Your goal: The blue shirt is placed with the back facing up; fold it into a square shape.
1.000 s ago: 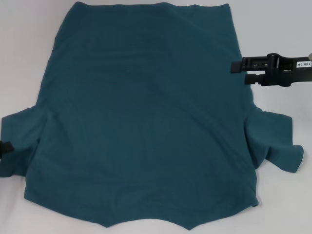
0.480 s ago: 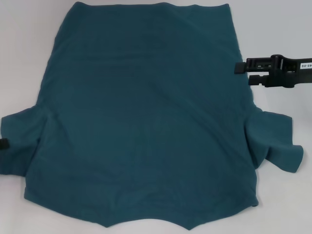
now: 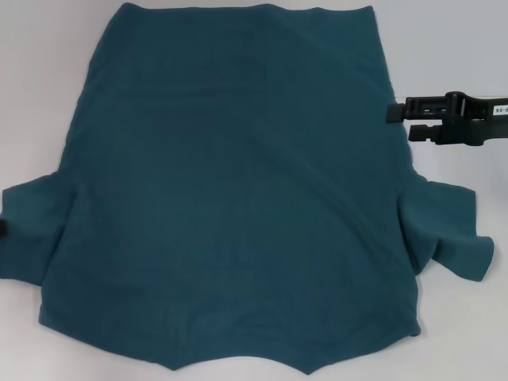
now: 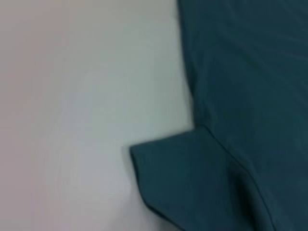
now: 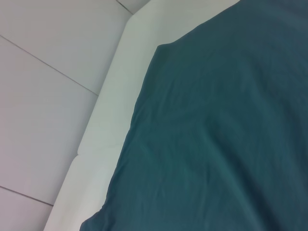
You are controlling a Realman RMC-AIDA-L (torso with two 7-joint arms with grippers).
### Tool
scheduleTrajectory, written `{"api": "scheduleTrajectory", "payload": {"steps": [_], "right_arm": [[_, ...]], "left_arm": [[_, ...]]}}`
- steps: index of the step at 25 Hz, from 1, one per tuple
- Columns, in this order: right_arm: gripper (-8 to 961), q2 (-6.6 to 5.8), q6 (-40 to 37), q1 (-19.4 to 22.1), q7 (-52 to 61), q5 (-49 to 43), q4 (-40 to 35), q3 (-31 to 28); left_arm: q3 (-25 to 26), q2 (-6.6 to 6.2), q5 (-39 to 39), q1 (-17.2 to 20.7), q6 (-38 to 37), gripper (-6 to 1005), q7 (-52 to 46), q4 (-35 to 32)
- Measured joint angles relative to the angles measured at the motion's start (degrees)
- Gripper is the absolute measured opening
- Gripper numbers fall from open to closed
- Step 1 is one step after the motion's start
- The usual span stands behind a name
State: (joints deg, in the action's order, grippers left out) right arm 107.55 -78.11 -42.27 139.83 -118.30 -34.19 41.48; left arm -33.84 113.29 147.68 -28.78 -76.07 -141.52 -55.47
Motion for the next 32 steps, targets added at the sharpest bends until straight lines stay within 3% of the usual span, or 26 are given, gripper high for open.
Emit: {"api": "scheduleTrajectory", "payload": {"steps": [4, 11, 24, 32], "right_arm": [[754, 0.01, -0.01, 0.0, 0.0, 0.13, 0.0, -0.18], [750, 0.03, -0.03, -0.01, 0.0, 0.17, 0.0, -1.3], [742, -0.07, -0.43, -0.01, 0.0, 0.15, 0.0, -1.41], [737, -0.07, -0.38, -0.01, 0.05, 0.1, 0.0, -1.41]], "left_arm": [[-0.02, 0.38, 2.0, -0.06, 0.19, 1, -1.71, -2.73], [0.3, -0.99, 3.86, -0.14, 0.87, 2, -3.64, -3.44], [0.43, -1.73, 5.32, -1.12, 1.19, 1, -5.18, -5.22], [0.23, 0.88, 4.83, -4.66, -8.03, 1, -6.87, -10.91]]}}
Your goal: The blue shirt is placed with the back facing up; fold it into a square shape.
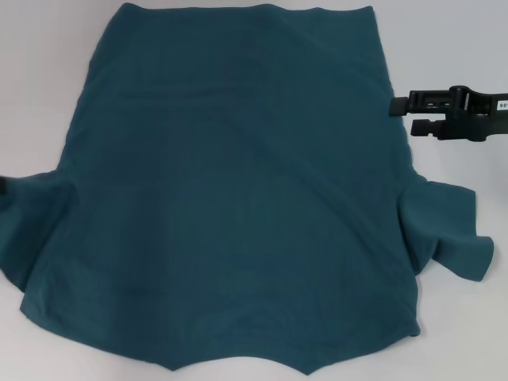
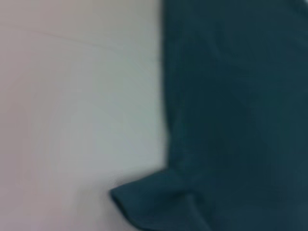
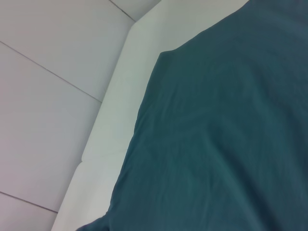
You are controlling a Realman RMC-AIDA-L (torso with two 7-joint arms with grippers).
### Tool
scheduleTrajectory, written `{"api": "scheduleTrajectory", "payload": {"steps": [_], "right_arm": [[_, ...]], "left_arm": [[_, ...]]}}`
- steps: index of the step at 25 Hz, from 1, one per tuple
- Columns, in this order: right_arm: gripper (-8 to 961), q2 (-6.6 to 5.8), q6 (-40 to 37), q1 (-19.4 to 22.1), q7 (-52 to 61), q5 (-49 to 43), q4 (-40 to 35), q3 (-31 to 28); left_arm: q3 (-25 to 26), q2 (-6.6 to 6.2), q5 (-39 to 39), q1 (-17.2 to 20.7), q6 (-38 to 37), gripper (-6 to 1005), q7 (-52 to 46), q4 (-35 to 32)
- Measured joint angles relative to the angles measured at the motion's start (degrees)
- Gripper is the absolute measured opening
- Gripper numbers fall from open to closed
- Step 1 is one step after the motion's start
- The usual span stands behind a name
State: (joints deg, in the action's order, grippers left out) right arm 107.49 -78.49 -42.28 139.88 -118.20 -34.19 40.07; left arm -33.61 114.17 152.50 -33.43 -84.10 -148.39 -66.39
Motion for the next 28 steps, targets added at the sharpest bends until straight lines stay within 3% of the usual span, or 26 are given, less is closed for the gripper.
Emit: {"api": "scheduleTrajectory", "payload": {"steps": [7, 15, 22, 28], "right_arm": [[732, 0.0, 0.16, 0.0, 0.03, -0.02, 0.0, 0.02], [727, 0.0, 0.82, -0.07, 0.04, -0.02, 0.0, 0.14], [723, 0.0, 0.89, -0.22, 0.04, -0.01, 0.0, 0.06], [719, -0.07, 1.47, -0.08, 0.05, -0.01, 0.0, 0.01]], "left_arm": [[-0.98, 1.21, -0.02, -3.8, -4.2, 0, -2.7, -0.61], [-1.69, 3.43, 0.39, -7.11, -4.15, 0, -3.16, 0.45], [-5.8, 3.18, 0.29, -7.96, -0.68, 2, -3.42, 5.66], [-7.04, 4.14, -0.19, -8.87, 0.17, 2, -1.23, 6.84]]}}
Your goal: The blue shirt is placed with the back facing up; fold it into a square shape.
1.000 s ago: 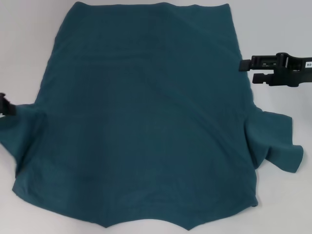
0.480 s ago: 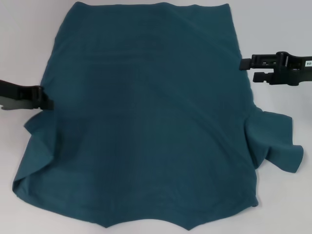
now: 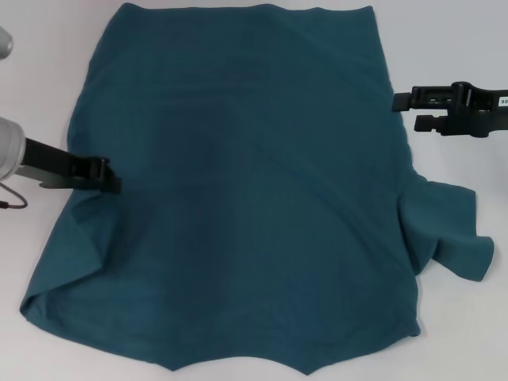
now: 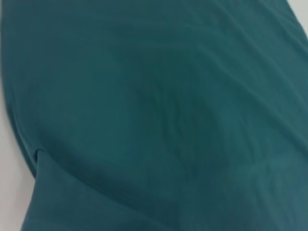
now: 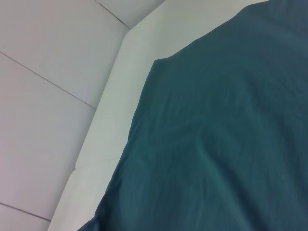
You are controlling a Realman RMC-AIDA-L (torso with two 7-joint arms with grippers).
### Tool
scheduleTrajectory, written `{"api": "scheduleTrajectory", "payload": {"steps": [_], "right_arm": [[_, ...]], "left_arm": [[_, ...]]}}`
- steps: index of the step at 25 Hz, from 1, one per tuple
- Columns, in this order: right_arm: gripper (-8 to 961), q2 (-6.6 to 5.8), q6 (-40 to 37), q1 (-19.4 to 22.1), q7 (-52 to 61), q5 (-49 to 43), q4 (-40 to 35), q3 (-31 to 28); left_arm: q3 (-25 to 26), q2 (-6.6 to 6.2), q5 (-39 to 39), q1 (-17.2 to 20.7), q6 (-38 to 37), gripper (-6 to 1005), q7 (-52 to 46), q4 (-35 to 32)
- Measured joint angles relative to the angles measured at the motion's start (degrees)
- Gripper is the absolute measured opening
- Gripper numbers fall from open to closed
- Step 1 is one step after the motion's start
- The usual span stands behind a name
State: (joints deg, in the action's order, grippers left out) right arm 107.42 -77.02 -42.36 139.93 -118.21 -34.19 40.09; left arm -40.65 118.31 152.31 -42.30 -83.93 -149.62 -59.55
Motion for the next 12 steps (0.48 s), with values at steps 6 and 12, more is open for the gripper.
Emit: {"api": "scheduleTrajectory", "payload": {"steps": [6, 12], "right_arm": [[716, -0.11, 0.23, 0.12, 0.0, 0.0, 0.0, 0.0], [712, -0.41, 0.24, 0.11, -0.21, 0.0, 0.0, 0.38]], "left_arm": [[-1.32, 0.25, -2.97, -0.94, -2.45, 1, 4.96, 0.46], [0.07, 0.42, -4.39, -0.36, -2.88, 169, 6.83, 0.17]]}}
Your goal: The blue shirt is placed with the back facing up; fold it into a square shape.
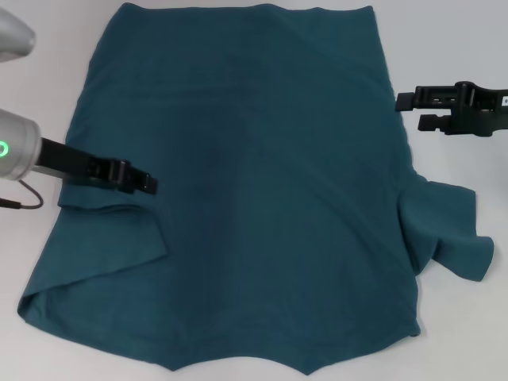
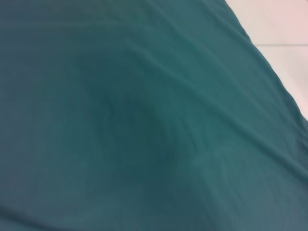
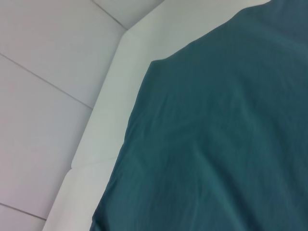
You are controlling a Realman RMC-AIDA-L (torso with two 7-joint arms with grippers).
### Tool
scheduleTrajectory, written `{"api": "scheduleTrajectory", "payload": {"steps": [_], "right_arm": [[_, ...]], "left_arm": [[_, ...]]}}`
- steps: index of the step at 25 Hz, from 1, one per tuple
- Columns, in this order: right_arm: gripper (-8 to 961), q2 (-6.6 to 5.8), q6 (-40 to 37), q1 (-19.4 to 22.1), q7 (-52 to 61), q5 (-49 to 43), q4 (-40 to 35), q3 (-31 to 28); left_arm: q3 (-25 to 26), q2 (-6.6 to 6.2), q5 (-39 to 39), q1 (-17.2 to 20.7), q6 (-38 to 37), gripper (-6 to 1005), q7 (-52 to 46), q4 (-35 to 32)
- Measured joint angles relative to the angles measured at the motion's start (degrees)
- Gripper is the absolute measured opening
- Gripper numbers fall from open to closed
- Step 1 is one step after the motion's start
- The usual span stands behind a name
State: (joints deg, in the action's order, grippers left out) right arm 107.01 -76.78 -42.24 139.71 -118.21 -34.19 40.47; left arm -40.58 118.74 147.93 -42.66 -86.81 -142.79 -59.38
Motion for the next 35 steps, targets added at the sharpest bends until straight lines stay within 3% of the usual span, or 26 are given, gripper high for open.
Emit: {"api": "scheduleTrajectory", "payload": {"steps": [5, 7, 14, 18, 23, 31, 35], "right_arm": [[709, -0.14, -0.54, -0.04, -0.5, -1.54, -0.31, 0.26], [708, -0.14, -0.57, -0.15, -0.65, -3.17, -0.59, 0.29], [703, -0.03, -0.15, -0.06, -2.8, -5.83, -0.71, 0.38], [701, -0.21, -0.33, 1.19, -3.68, -5.75, -0.77, -0.3], [698, -0.48, -0.71, 2.84, -3.78, -5.47, -0.79, -2.19], [693, -3.44, -9.18, 4.53, 1.04, -9.3, -1.13, -1.78], [690, -4.14, -12.7, 5.38, 3.93, -12.47, -1.4, -2.01]], "left_arm": [[3.24, -1.06, 0.19, 1.58, 1.42, 333, -3.63, 0.7], [3.8, -1.23, 0.04, 2.53, 2.32, 571, -4.95, 0.67], [10.02, -0.8, -1.29, 5.53, 4.11, 794, -5.59, 0.97], [10.74, -0.55, -6.61, 8.27, 4.24, 880, -4.33, 1.55], [10.57, -0.39, -10.27, 10.34, 4.09, 880, -3.04, 2.76], [10.49, -0.52, -10.39, 10.54, 3.74, 879, -2.84, 3.41], [10.5, -0.49, -10.41, 10.15, 3.5, 879, -2.81, 3.41]]}}
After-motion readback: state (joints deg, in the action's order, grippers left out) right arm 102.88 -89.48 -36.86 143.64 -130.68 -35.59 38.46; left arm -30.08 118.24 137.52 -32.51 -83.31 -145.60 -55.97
